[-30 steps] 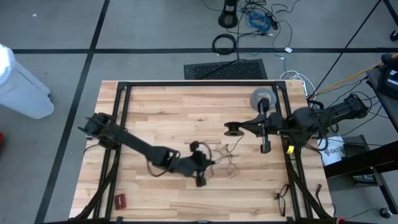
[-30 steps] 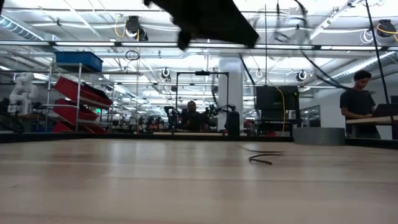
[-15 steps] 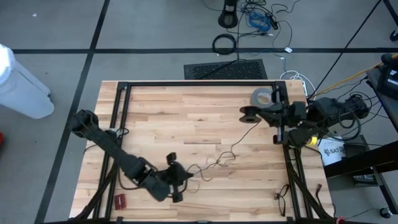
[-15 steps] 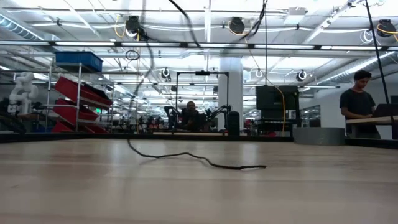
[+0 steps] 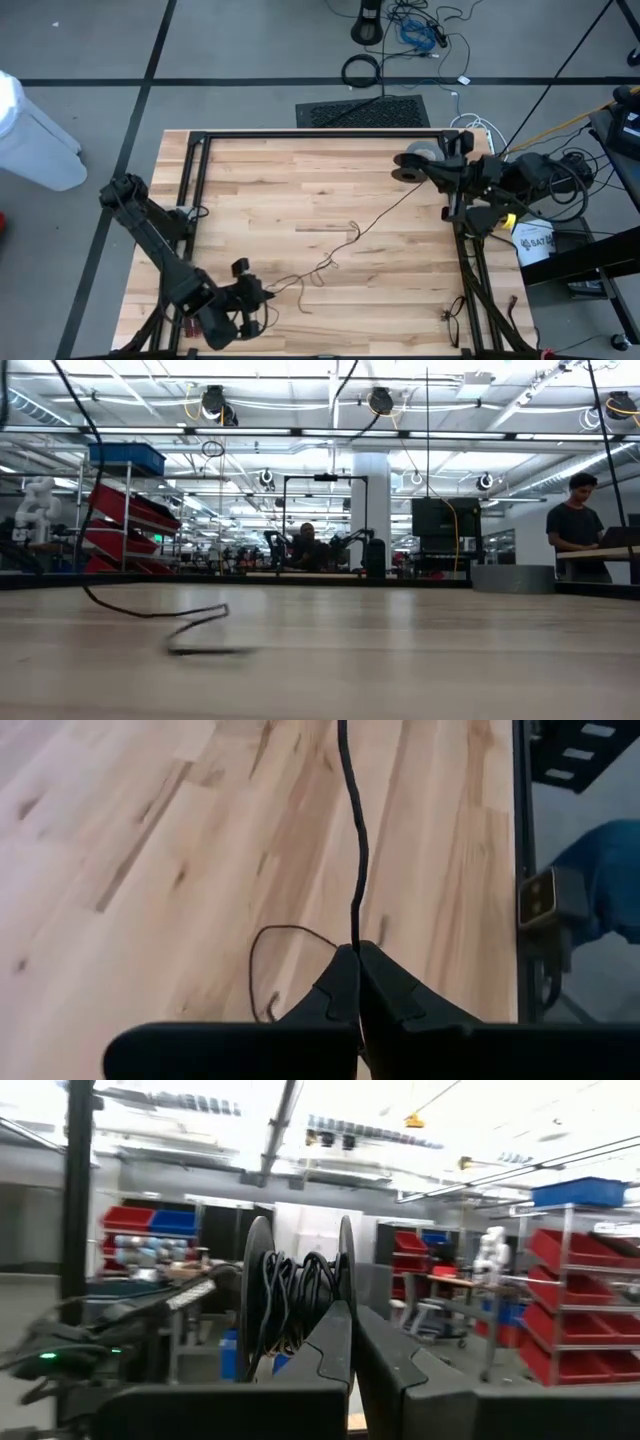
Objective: Coil cords
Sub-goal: Coil the black wire onto the spool
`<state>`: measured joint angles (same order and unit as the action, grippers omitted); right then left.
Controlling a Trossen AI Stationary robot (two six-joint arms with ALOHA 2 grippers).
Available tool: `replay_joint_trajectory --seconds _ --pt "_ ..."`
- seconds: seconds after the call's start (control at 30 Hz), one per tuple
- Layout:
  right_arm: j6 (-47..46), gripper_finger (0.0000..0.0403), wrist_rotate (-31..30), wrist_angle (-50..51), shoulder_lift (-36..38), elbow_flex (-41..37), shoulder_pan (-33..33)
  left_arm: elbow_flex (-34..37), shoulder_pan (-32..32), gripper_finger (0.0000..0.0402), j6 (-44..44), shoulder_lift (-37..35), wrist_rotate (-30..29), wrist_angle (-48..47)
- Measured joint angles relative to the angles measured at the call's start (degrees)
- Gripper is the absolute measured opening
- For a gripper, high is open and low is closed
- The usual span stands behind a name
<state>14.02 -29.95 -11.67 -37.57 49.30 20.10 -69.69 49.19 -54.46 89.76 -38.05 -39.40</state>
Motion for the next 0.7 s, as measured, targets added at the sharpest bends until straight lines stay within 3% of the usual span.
replay_joint_trajectory --seconds 0.53,0.7 --pt "3.66 0.0000 -0.57 -1.85 2.31 0.00 0.00 0.00 0.80 0.0002 -3.74 0.13 0.10 -3.51" --pt "5.05 0.0000 -0.55 -1.85 2.33 0.00 0.00 0.00 0.24 0.0034 -3.78 0.13 0.07 -2.98"
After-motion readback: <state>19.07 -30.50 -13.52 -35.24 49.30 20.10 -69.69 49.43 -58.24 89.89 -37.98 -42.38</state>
